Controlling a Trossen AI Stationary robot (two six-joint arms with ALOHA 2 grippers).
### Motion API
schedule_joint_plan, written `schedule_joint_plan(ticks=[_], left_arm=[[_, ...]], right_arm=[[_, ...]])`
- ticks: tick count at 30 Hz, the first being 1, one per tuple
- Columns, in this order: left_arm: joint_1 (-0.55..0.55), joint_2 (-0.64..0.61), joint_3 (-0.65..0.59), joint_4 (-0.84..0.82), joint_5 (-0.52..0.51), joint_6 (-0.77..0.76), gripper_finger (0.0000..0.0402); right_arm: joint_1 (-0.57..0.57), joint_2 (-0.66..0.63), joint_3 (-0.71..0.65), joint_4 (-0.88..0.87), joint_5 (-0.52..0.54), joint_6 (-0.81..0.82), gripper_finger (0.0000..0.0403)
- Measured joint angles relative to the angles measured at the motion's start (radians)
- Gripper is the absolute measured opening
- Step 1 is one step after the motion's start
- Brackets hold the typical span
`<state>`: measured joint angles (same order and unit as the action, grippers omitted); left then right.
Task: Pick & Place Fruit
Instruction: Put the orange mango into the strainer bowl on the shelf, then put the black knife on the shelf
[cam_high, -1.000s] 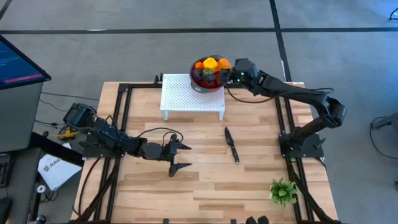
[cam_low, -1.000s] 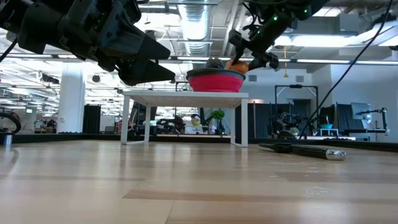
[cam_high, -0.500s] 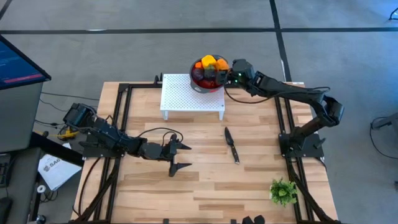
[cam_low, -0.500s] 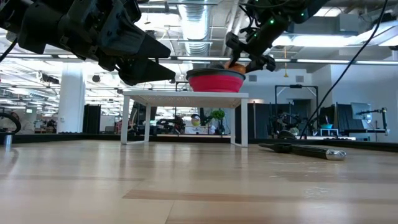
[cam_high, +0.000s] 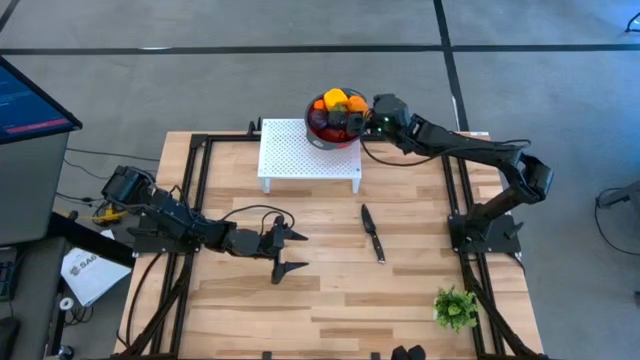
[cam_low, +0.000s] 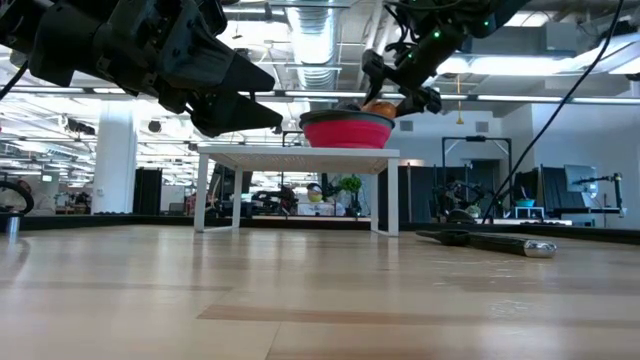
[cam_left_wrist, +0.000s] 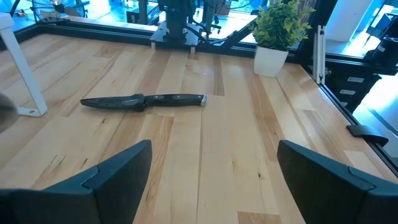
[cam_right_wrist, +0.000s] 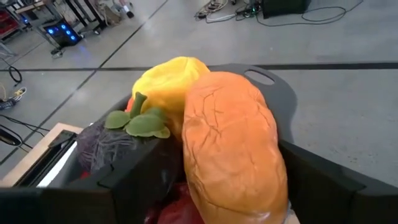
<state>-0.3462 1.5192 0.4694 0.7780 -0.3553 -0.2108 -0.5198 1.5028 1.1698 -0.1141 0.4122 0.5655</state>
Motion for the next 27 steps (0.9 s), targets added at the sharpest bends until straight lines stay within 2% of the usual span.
schedule_joint_plan(ticks=[4,15,27], left_arm=[[0.0,0.0,0.0,0.0,0.0,0.0,0.0341],[0.0,0.0,0.0,0.001,0.0,0.0,0.0341],[0.0,0.0,0.0,0.001,0.0,0.0,0.0341]], right_arm=[[0.001,-0.003,0.0,0.024,0.0,0.0,0.0313],[0.004,-0.009,0.0,0.047,0.0,-0.014,0.0309],[0.018,-0.099,0.0,0.032,0.004,-0.089,0.0308]])
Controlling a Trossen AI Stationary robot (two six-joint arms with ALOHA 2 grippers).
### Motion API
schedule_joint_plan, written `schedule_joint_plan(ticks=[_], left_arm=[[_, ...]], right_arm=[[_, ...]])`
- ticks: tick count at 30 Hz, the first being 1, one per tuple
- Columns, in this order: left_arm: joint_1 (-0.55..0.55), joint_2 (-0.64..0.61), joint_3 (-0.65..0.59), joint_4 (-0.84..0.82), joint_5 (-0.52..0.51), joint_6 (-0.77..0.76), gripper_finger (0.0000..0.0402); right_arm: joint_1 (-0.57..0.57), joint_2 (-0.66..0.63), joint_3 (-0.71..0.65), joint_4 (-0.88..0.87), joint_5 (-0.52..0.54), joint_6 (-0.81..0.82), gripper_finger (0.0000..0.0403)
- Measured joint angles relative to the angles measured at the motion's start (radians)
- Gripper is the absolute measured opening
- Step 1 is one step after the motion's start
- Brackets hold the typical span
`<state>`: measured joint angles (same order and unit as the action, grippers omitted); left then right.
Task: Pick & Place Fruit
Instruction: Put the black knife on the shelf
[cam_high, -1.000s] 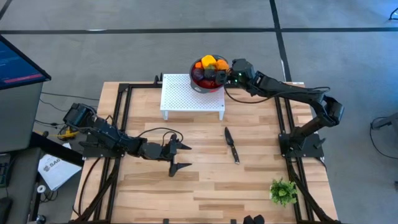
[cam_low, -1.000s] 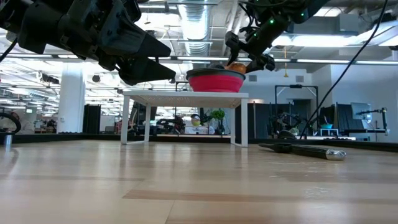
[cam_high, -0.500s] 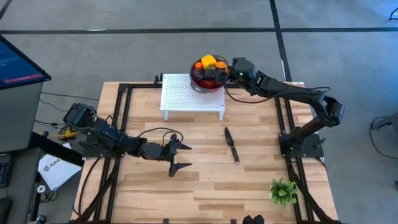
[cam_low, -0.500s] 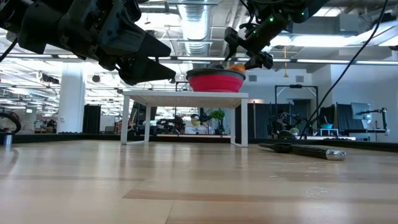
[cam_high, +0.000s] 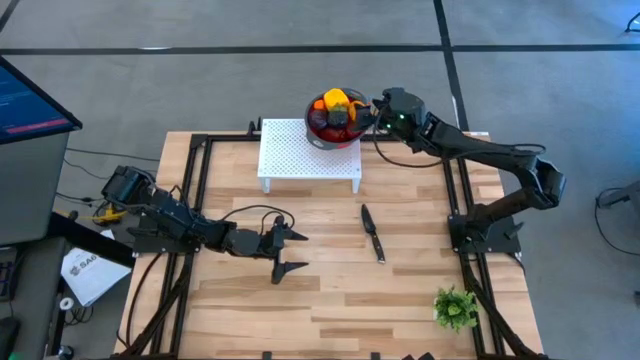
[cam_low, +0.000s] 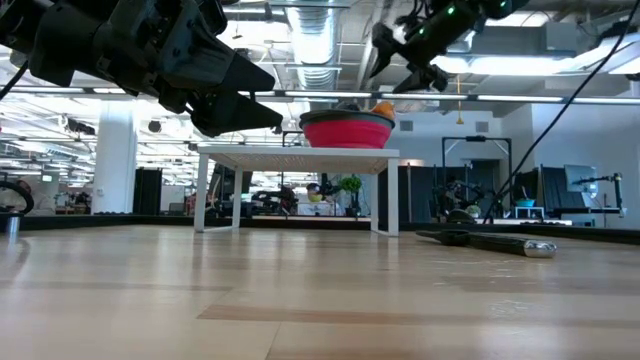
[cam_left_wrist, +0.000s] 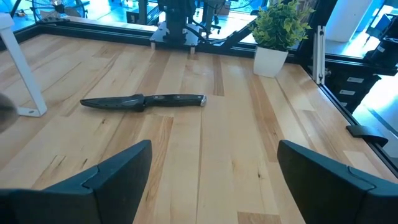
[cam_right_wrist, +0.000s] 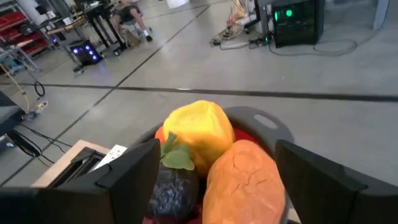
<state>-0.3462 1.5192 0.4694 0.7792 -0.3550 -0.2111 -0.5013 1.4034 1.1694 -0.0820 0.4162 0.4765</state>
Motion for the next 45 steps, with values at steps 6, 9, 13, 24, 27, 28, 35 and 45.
schedule_joint_plan(ticks=[6,9,13,24,27,28,35,45], left_arm=[[0.0,0.0,0.0,0.001,0.0,0.0,0.0341],[0.0,0.0,0.0,0.002,0.0,0.0,0.0341],[0.0,0.0,0.0,0.006,0.0,0.001,0.0341],[0.0,0.0,0.0,0.008,0.0,0.003,0.0341],[0.0,0.0,0.0,0.008,0.0,0.004,0.0341],[0.0,0.0,0.0,0.008,0.0,0.004,0.0341],[0.0,0.0,0.0,0.008,0.0,0.004,0.0341],[-0.01,0.0,0.0,0.007,0.0,-0.006,0.0341]], right_arm=[[0.019,-0.073,0.0,-0.139,-0.133,-0.016,0.0292],[0.017,-0.084,0.0,-0.199,-0.153,-0.003,0.0273],[0.015,-0.063,0.0,-0.236,-0.158,0.011,0.0251],[0.014,-0.014,0.0,-0.138,-0.156,0.011,0.0212],[0.014,-0.014,0.0,-0.119,-0.157,0.011,0.0207],[0.014,-0.014,0.0,-0.116,-0.156,0.011,0.0205],[0.086,-0.059,0.0,-0.097,-0.153,-0.137,0.0194],[0.588,-0.074,-0.048,-0.412,0.193,-0.109,0.016]])
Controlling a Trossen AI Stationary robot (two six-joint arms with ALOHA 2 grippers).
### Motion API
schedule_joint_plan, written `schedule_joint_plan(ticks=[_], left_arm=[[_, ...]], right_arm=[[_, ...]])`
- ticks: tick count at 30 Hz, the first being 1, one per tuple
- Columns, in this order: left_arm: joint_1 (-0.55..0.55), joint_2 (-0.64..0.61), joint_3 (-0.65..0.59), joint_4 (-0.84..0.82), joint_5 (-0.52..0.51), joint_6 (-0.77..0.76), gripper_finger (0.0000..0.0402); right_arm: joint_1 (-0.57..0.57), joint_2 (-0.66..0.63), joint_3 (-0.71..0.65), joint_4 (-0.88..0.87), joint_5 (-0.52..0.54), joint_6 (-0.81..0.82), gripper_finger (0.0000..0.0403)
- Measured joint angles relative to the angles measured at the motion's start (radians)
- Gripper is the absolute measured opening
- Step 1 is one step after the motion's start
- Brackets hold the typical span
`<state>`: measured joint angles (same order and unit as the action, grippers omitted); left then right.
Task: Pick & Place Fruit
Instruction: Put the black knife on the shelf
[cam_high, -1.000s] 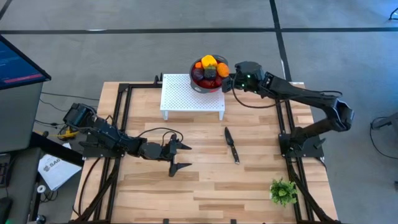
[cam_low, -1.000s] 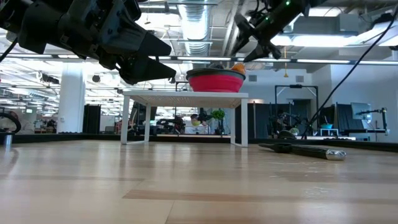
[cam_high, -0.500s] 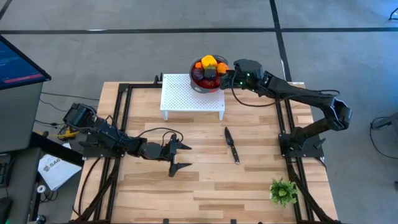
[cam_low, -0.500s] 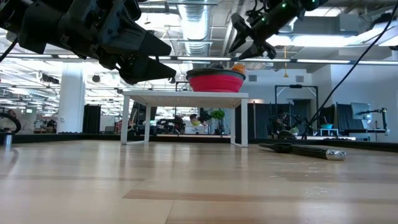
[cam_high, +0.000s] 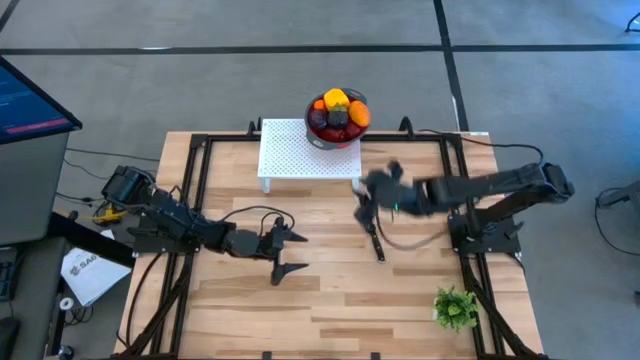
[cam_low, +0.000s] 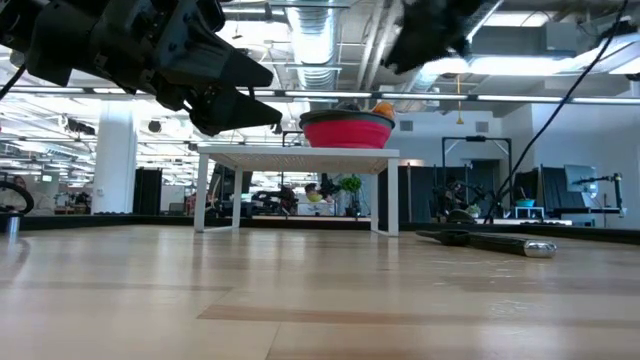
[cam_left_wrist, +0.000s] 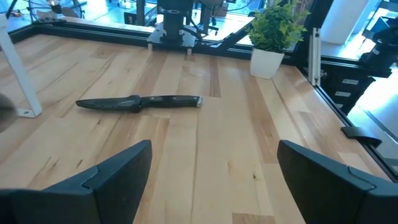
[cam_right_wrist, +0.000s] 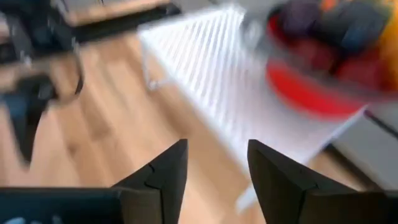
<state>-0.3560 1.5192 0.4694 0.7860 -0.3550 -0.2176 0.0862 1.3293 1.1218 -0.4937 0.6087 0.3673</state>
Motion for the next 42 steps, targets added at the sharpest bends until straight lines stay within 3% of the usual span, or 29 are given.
schedule_joint_plan(ticks=[8,14,21,26,34,42], left_arm=[[-0.005,0.0,0.0,0.0,0.0,0.0,0.0341],[0.017,0.0,0.0,0.0,0.0,0.001,0.0341],[0.032,0.0,0.0,0.0,0.0,0.002,0.0341],[0.03,0.0,0.0,0.0,0.0,-0.001,0.0341],[0.028,0.0,0.0,0.0,0.0,-0.013,0.0341],[0.028,0.0,-0.001,0.0,0.001,-0.024,0.0341]], right_arm=[[0.354,0.001,-0.262,-0.03,0.043,0.554,0.0133],[0.473,0.001,-0.494,0.14,0.057,0.858,0.0148],[0.475,0.05,-0.623,0.331,0.101,0.829,0.024],[0.474,0.169,-0.622,0.385,0.156,0.717,0.0254],[0.48,0.398,-0.555,0.361,0.219,0.781,0.0229],[0.555,0.513,-0.529,0.363,0.31,0.9,0.0142]])
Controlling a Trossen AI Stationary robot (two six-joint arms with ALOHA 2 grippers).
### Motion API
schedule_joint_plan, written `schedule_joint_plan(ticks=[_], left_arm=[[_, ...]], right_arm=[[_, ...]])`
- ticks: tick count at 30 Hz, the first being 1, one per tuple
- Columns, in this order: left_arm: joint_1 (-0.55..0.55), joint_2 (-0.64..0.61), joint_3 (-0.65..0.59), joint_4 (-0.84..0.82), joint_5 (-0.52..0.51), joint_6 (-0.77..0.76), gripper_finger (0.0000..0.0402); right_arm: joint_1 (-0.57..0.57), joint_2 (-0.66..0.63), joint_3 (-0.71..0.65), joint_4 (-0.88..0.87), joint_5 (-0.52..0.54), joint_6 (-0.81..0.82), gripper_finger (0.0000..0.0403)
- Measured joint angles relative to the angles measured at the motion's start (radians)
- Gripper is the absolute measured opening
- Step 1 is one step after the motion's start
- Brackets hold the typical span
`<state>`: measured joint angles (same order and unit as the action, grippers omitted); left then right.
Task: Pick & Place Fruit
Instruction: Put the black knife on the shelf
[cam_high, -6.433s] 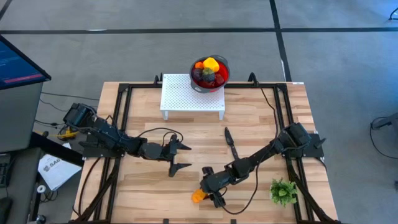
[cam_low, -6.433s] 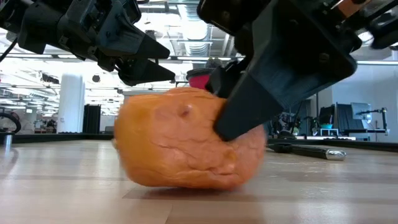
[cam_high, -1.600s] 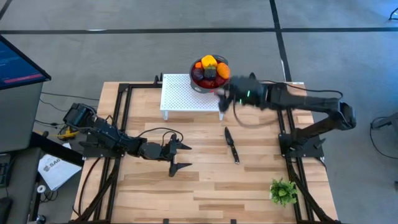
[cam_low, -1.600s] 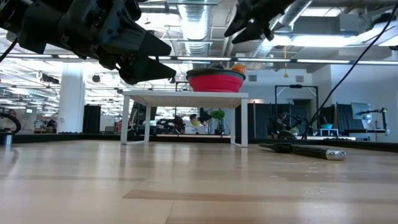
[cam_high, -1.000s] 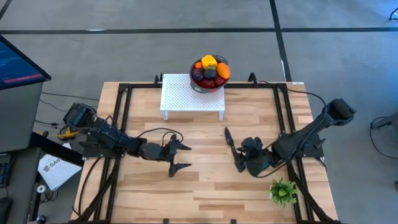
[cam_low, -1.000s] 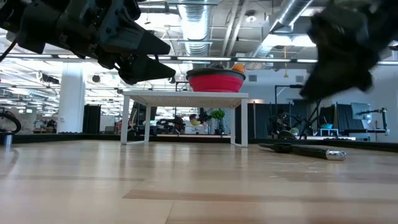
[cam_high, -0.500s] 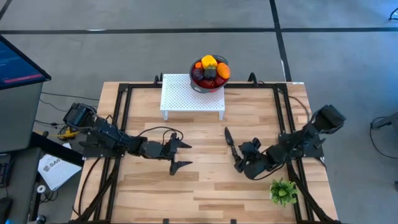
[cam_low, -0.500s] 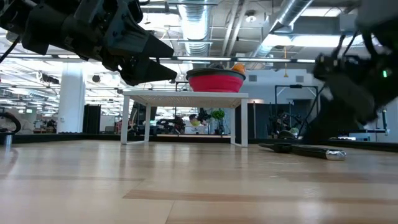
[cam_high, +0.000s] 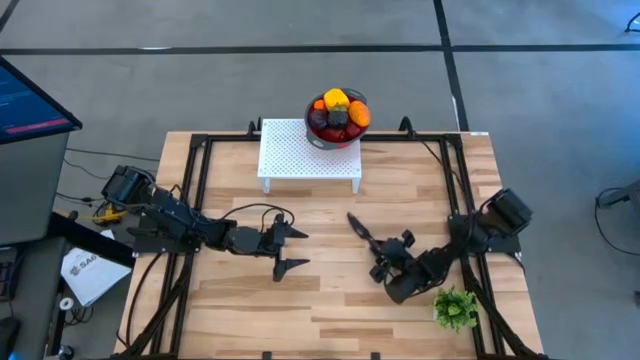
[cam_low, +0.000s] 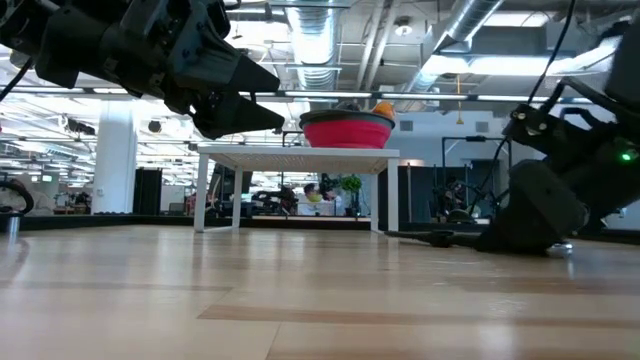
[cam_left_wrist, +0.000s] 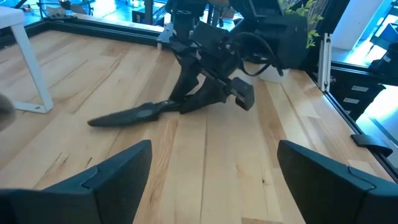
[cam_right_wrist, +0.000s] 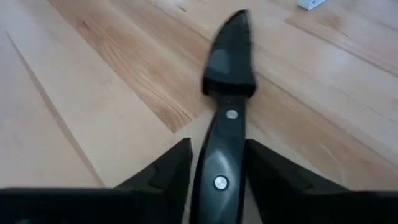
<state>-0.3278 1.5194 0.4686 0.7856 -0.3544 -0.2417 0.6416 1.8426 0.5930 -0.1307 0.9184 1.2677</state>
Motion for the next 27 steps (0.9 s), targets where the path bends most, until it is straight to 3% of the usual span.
schedule_joint_plan(ticks=[5,12,16,19,23,27], left_arm=[[0.0,0.0,0.0,0.0,0.001,0.0,0.0341],[-0.004,0.0,0.0,0.0,0.016,0.006,0.0341],[-0.047,-0.087,-0.003,-0.002,0.08,0.069,0.0341],[-0.098,-0.189,-0.002,-0.01,0.081,0.157,0.0341],[-0.169,-0.301,-0.002,-0.008,0.08,0.277,0.0341],[-0.223,-0.353,-0.002,-0.012,0.065,0.324,0.0341]], right_arm=[[0.043,0.023,-0.002,0.009,0.04,0.072,0.0094],[0.037,0.026,-0.015,0.201,0.098,0.005,0.0116],[0.041,0.027,-0.013,0.344,0.098,-0.014,0.0126],[0.04,0.027,-0.013,0.525,0.109,-0.167,0.0108],[0.039,0.026,-0.013,0.875,0.121,-0.514,0.0084],[0.033,0.024,-0.011,1.25,0.018,-0.892,0.0074]])
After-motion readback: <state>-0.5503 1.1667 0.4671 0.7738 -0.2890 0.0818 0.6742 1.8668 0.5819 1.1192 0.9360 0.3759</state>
